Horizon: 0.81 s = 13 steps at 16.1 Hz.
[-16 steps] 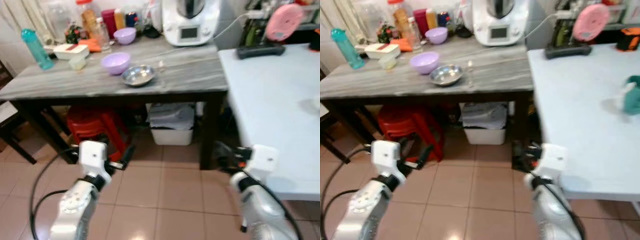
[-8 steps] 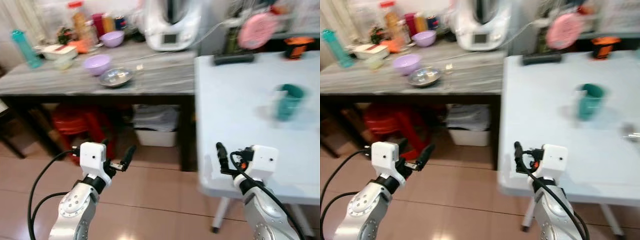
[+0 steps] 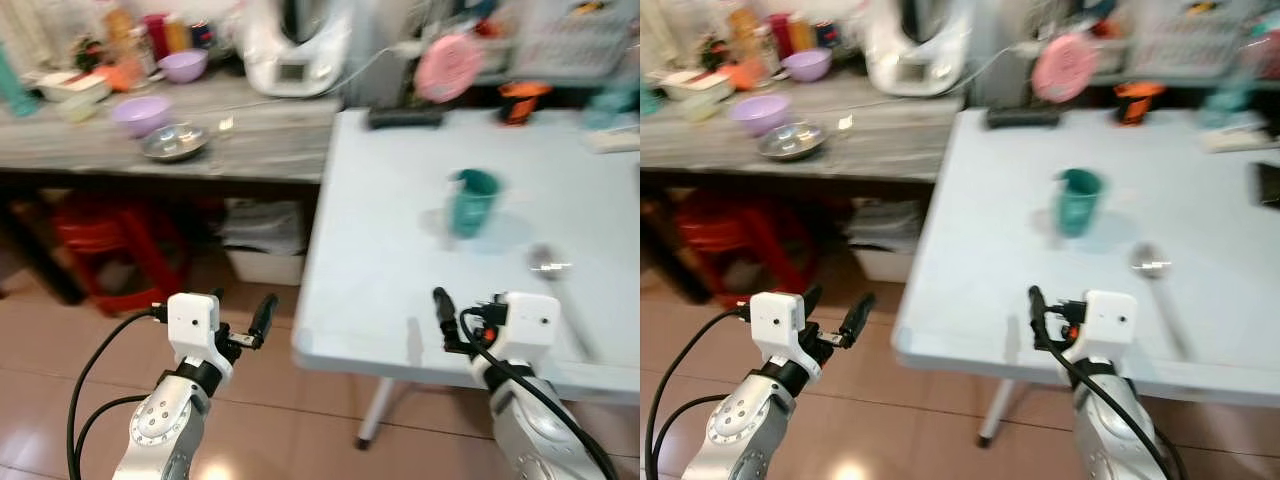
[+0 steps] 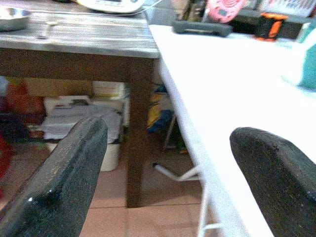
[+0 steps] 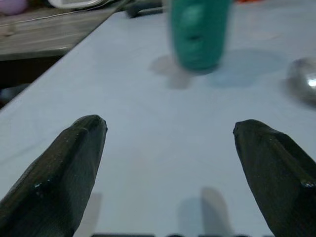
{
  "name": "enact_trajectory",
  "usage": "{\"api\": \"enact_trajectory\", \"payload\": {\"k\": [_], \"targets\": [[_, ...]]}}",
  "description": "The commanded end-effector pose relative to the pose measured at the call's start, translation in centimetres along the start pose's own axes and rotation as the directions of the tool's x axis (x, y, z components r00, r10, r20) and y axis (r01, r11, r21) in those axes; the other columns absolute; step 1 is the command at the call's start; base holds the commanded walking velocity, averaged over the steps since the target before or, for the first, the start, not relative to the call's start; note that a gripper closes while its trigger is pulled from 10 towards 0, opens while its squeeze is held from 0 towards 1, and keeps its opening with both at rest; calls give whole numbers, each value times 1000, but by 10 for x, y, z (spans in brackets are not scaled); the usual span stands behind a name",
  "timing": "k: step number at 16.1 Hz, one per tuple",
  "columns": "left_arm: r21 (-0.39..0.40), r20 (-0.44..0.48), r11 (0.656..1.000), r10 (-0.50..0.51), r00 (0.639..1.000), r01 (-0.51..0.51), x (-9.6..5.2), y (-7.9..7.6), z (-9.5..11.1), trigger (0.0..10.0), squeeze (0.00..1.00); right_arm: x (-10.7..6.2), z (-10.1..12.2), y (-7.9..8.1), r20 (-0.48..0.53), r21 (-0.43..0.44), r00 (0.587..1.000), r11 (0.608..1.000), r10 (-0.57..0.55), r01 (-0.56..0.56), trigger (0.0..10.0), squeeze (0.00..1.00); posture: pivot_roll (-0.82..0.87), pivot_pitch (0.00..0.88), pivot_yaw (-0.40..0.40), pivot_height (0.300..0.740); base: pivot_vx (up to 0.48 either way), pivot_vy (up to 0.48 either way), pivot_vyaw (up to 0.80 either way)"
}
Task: Setting the table
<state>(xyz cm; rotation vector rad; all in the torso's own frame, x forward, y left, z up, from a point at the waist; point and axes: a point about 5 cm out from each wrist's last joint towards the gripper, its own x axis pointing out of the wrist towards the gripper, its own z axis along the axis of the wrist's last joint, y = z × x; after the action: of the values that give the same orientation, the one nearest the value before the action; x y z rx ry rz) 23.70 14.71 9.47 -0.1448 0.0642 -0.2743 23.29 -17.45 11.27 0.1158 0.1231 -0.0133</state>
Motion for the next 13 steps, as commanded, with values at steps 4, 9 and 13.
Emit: {"api": "enact_trajectory", "payload": {"k": [4,9,13], "targets": [[15,6,1000,26,1000,-26,1,2,1,10000,0,5,5,-1,0,-69,1000,997,-22,22,10000,0,-55,51,52,740,0,-431,0],[-24,18,1000,17,1000,-17,4,0,1,10000,0,17,7,-9,-18,-102,999,995,-27,25,10000,0,-60,60,62,740,0,-310,0],[9,11,1000,-6,1000,6,3,3,1,10000,0,31,8,-4,-38,-85,999,996,7,-10,10000,0,-51,83,70,740,0,0,0]]}}
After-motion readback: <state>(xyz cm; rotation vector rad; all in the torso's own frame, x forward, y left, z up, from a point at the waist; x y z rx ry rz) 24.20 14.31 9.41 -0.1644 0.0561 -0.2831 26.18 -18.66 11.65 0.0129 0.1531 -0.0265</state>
